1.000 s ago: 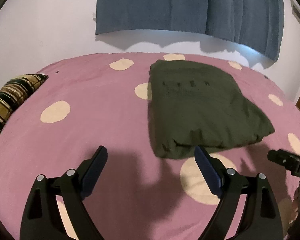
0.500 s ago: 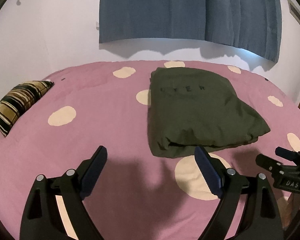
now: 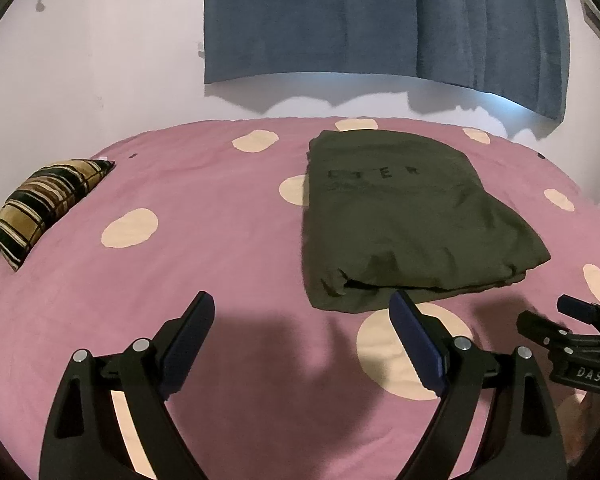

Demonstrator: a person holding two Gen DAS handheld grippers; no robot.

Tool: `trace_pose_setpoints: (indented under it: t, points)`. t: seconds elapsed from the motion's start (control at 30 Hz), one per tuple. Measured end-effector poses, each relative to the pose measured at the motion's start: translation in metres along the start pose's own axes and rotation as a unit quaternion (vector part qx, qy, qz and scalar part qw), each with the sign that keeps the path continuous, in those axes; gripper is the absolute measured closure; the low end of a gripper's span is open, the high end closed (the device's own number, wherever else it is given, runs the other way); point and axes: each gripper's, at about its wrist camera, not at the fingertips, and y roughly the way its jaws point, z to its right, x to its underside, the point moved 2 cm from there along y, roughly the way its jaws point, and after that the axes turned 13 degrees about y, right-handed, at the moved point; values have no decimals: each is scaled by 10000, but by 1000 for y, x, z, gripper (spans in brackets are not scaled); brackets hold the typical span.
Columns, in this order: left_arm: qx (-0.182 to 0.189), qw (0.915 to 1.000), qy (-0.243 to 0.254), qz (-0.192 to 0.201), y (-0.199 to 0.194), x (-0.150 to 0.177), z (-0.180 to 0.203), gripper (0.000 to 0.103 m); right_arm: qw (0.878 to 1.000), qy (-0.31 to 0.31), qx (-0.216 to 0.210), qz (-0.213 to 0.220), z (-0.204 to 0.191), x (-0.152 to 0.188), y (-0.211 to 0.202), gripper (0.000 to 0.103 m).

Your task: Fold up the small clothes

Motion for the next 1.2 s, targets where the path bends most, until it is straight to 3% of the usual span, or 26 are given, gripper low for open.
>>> trace_pose_setpoints:
  t: [1.2]
  points:
    - [-68,9999,-100,-111,4,3,2,15,9997,-1,-11,-232,-2,7,9,8]
